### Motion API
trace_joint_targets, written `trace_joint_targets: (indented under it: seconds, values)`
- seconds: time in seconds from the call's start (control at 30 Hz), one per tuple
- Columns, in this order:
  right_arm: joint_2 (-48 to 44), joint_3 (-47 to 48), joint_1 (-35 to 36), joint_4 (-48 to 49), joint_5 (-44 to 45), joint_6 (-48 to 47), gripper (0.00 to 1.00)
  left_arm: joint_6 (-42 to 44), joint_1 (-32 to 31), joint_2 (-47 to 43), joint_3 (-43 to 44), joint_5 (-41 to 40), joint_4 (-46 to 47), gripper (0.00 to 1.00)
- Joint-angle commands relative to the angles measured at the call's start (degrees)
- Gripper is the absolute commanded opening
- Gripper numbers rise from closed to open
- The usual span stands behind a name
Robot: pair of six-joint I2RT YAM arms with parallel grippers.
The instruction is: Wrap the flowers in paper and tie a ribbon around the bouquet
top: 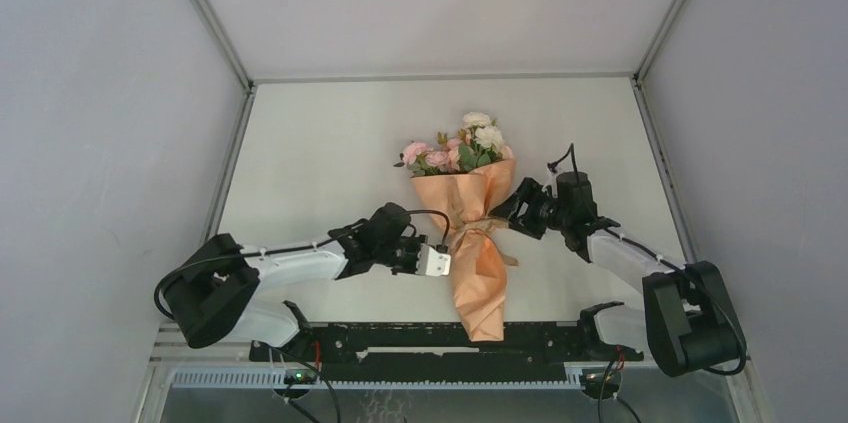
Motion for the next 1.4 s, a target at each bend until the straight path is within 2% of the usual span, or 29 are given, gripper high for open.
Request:
trace_joint_targets:
  seconds: [0.0, 0.1, 0.17, 0.23, 0.33, 0.37, 0.43, 0.53, 0.73, 0.87, 0.93, 1.0, 1.13, 1.2, 1.37]
  values:
    - [1.87, 0.01, 0.44, 6.47, -2.96, 3.36, 0.75, 2.97, 0.01, -0.59, -1.09, -1.06, -0.93, 0.0]
    - [1.81, 0.01, 0.58, 5.19, -2.63, 2.75, 0.74, 3.94, 0.01, -0.89, -1.58, -0.93, -1.13, 0.0]
    - [1.45, 0.01, 0.61, 4.7, -2.95, 2.4, 0.68, 3.97, -0.01, -0.92, -1.69, -0.79, -1.12, 0.0]
    - [1.1, 0.01, 0.58, 4.54, -3.4, 2.32, 0.53, 3.64, 0.01, -0.93, -1.45, -1.04, -1.05, 0.0]
    - [0.4, -0.03, 0.65, 4.17, -3.7, 2.16, 0.17, 0.4, 0.2, -1.73, -0.12, -1.13, -1.08, 0.0]
    - [0.1, 0.01, 0.63, 3.93, -3.69, 1.92, 0.11, -1.93, 0.45, -2.17, 0.68, -0.86, -1.12, 0.05]
    - [-0.52, 0.01, 0.77, 3.27, -3.4, 1.27, 0.02, -7.82, 1.62, -3.05, 2.56, -0.45, -0.83, 0.22]
    - [-1.36, 0.04, 1.13, 2.19, -2.74, 0.33, 0.0, -13.5, 3.43, -4.22, 5.33, -1.12, -0.59, 0.33]
    - [-1.49, 0.8, 2.11, 1.03, -2.59, -1.1, 0.0, 2.41, 8.84, -4.0, 11.76, -1.69, -3.07, 0.65]
    - [-0.96, 1.09, 2.68, 1.49, -2.31, -1.24, 0.0, 14.08, 10.66, -0.42, 14.71, 1.87, -4.53, 0.77]
    - [-0.55, 1.51, 2.95, 1.27, -2.47, -1.47, 0.0, 15.05, 10.68, 1.95, 15.58, 2.42, -3.66, 0.8]
    - [-0.51, 1.91, 3.28, 0.59, -2.52, -2.07, 0.0, 14.66, 10.66, 4.41, 16.94, 1.17, -3.41, 0.79]
    - [-1.27, 1.95, 3.38, -0.67, -2.04, -3.01, 0.0, 17.56, 10.96, 6.36, 17.69, 0.46, -4.22, 0.66]
    - [-1.16, 2.03, 3.35, -0.54, -2.07, -3.2, 0.0, 18.42, 10.94, 7.21, 17.88, 0.12, -4.3, 0.54]
    - [-1.22, 2.45, 3.32, -1.47, -1.8, -3.82, 0.0, 17.79, 10.81, 6.43, 18.01, 1.79, -4.03, 0.11]
